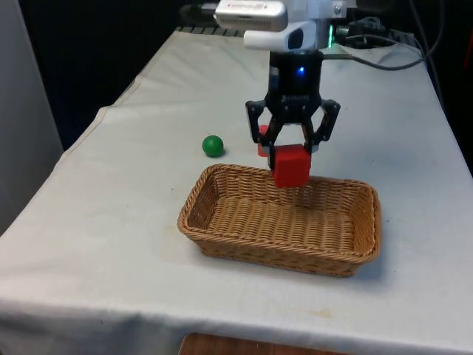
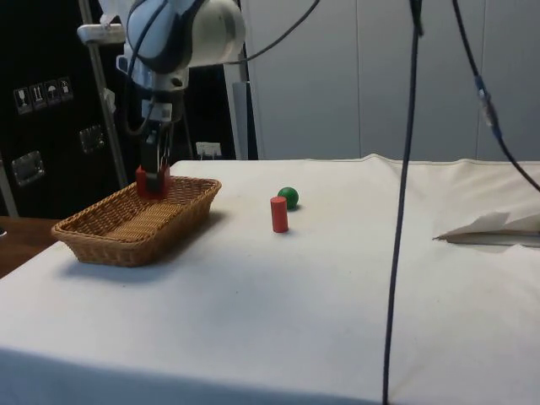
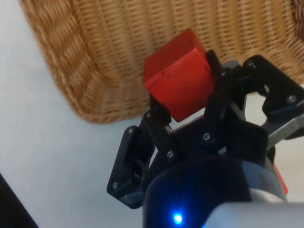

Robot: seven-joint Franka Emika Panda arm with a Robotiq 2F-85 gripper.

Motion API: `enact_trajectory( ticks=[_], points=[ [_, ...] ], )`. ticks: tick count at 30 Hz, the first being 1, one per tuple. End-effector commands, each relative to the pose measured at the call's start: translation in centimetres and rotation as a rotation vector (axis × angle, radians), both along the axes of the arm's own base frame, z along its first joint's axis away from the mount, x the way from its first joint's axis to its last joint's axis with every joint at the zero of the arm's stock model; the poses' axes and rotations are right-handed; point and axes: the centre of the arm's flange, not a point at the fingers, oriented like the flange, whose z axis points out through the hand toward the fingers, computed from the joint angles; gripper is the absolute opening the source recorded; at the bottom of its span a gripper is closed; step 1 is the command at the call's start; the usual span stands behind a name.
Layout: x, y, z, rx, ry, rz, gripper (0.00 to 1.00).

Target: Pick up the object to the left of the cylinder and place it into the basket.

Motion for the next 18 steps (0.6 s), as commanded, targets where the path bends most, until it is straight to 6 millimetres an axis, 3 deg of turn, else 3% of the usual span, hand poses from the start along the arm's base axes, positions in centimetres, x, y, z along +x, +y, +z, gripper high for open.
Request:
enact_trajectory(
  ticks=[1,18],
  points=[
    [0.4,-0.2,-0.2,0.007,0.006,0.003,0.02],
    [2.5,-2.2,-2.9,0.019,0.013,-0.025,0.02]
  ],
)
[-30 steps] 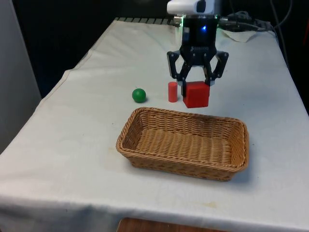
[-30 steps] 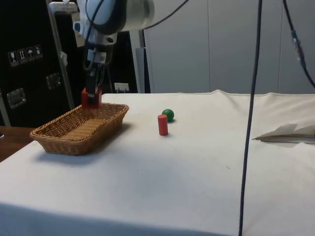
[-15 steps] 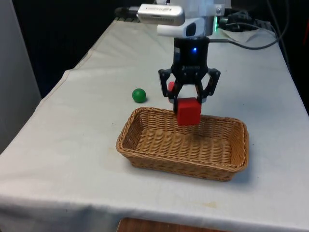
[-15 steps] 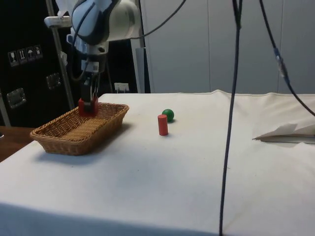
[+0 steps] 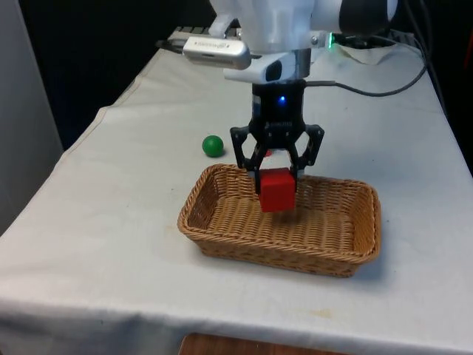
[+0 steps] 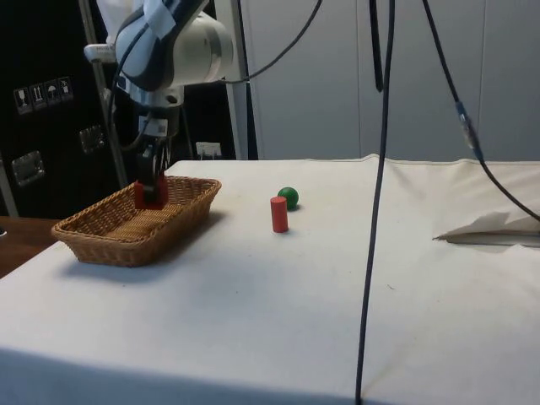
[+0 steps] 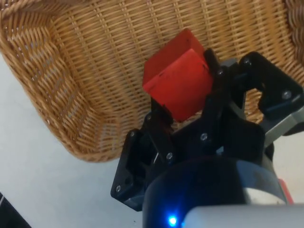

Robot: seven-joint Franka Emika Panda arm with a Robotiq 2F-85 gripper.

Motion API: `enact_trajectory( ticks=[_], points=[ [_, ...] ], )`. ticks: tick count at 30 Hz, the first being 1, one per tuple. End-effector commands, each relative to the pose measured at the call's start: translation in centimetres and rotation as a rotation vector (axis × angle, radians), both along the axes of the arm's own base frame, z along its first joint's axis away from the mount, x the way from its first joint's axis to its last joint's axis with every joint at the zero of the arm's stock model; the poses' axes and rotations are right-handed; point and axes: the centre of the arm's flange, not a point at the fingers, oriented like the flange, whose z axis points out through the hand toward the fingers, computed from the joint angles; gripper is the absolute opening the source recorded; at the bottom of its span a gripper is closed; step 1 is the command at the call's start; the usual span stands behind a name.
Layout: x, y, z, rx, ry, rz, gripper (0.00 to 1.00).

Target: Pick up the object to the left of the cylinder and place it into the basket.

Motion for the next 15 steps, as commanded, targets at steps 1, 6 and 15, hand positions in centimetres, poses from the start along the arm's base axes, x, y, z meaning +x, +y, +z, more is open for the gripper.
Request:
enact_trajectory(
  ticks=[1,6,15],
  points=[
    [0.2,0.0,-0.5,0.010,0.007,0.001,0.02],
    [0.5,0.1,-1.3,0.009,0.010,-0.001,0.02],
    [0.7,0.1,-2.0,0.000,0.020,-0.001,0.04]
  ],
)
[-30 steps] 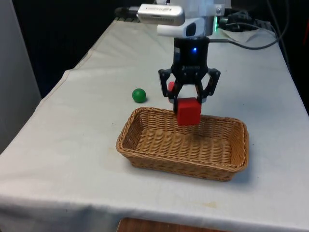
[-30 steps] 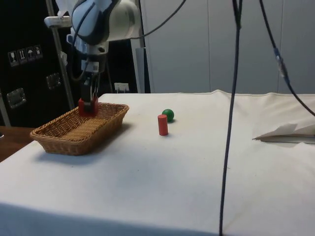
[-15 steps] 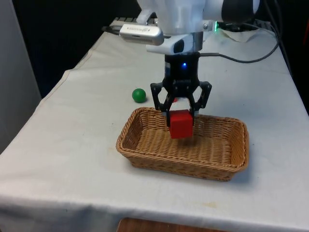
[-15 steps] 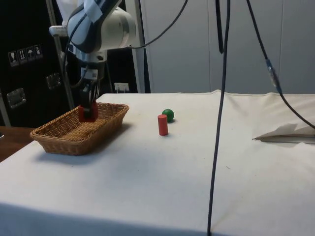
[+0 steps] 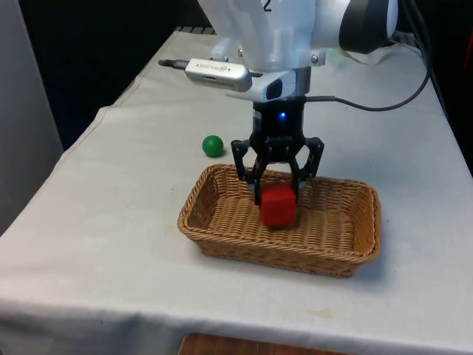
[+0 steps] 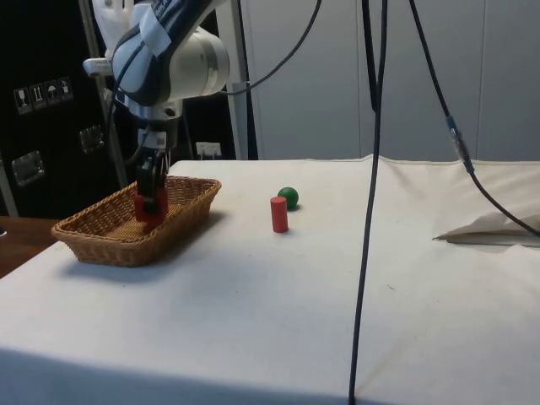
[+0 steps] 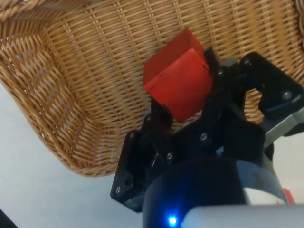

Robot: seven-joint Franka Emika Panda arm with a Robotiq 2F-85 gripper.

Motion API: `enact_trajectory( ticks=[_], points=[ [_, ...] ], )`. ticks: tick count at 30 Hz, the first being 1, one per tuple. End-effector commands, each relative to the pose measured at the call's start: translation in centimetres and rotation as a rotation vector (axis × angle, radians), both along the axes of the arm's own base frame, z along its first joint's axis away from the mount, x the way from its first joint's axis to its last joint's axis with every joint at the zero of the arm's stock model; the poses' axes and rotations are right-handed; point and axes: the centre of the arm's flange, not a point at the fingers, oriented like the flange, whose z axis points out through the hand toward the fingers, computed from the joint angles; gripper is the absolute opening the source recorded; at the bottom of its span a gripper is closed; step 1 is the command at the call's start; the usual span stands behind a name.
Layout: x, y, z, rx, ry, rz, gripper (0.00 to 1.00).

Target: Pick up the object to the left of the cylinder and place it into the basket.

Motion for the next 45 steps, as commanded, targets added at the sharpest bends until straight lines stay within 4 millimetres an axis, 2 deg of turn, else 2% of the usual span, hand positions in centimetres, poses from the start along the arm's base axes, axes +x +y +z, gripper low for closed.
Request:
enact_trajectory(
  ticks=[1,4,5,8,9,10,45],
  points=[
    [0.06,-0.04,0.02,0.004,0.005,-0.001,0.18],
    [0.03,0.03,0.06,-0.001,-0.001,0.001,0.47],
    [0.10,-0.01,0.09,0.003,0.003,0.000,0.47],
    [0.10,-0.01,0.09,0.002,0.003,0.000,0.81],
    [0.10,-0.01,0.09,0.002,0.003,0.000,0.98],
    [0.10,-0.01,0.09,0.002,0.003,0.000,1.00],
    [0.06,0.05,0.10,-0.001,-0.002,0.001,1.00]
  ],
)
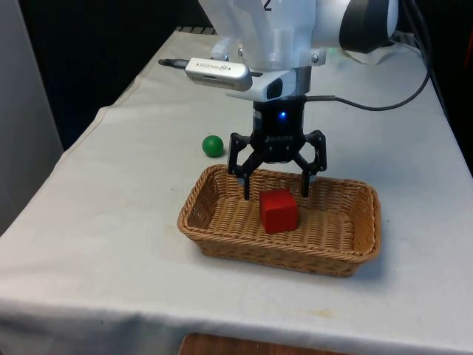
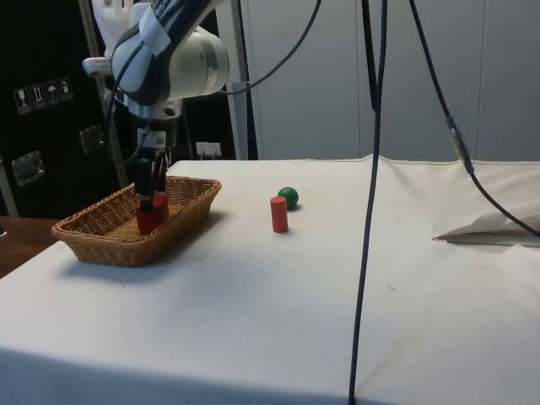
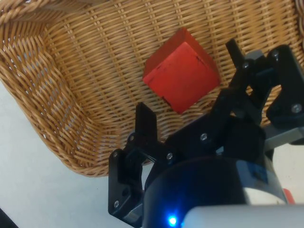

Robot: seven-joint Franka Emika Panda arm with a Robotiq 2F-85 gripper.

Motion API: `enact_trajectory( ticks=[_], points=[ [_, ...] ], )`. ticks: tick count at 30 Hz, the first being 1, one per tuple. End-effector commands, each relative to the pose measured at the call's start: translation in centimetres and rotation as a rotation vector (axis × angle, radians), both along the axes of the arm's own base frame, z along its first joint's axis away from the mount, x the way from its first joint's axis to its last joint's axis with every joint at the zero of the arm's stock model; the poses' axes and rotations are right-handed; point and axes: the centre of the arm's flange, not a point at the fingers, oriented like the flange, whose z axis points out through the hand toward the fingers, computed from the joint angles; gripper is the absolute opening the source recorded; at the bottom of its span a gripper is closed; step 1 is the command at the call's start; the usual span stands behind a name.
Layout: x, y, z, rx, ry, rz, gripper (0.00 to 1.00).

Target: Pick up the object to the left of the cylinder and place it into the basket.

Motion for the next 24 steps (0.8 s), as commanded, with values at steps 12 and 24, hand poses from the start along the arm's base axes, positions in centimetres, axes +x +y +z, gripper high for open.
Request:
enact_trajectory(
  ticks=[12,24],
  points=[
    [0.0,0.0,0.0,0.000,0.000,0.000,1.00],
    [0.1,-0.1,1.7,0.002,-0.009,-0.003,1.00]
  ],
)
